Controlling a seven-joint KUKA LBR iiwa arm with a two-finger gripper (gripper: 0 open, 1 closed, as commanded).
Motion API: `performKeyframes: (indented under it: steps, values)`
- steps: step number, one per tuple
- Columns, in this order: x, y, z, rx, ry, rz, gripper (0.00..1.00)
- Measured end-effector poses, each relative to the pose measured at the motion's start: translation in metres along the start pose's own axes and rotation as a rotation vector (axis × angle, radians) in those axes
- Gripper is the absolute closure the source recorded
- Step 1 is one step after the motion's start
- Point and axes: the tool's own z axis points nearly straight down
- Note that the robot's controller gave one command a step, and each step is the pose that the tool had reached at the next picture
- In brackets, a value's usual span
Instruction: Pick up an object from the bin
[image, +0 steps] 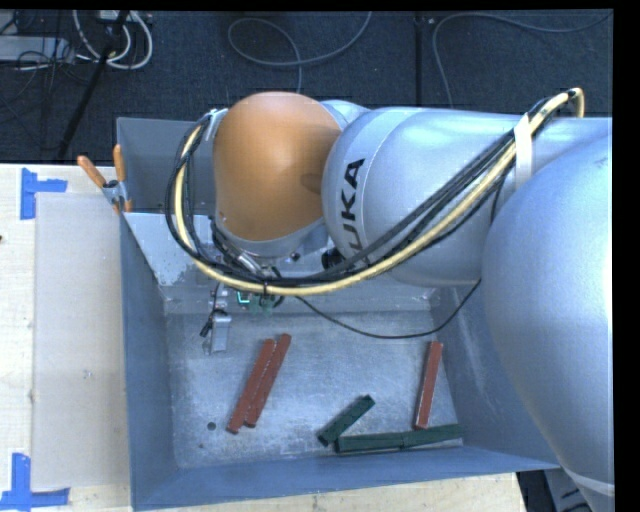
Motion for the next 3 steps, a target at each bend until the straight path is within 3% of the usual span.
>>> performKeyframes:
  steps: [1,2,3]
  values:
    - [0.033,-0.059,0.142,0.0,-0.004,-0.598,0.0]
    - [0.055,-0.062,0.11,0.001,-0.008,-0.742,0.0]
    - [0.038,-0.079,0.11,0.002,-0.01,-0.815,0.0]
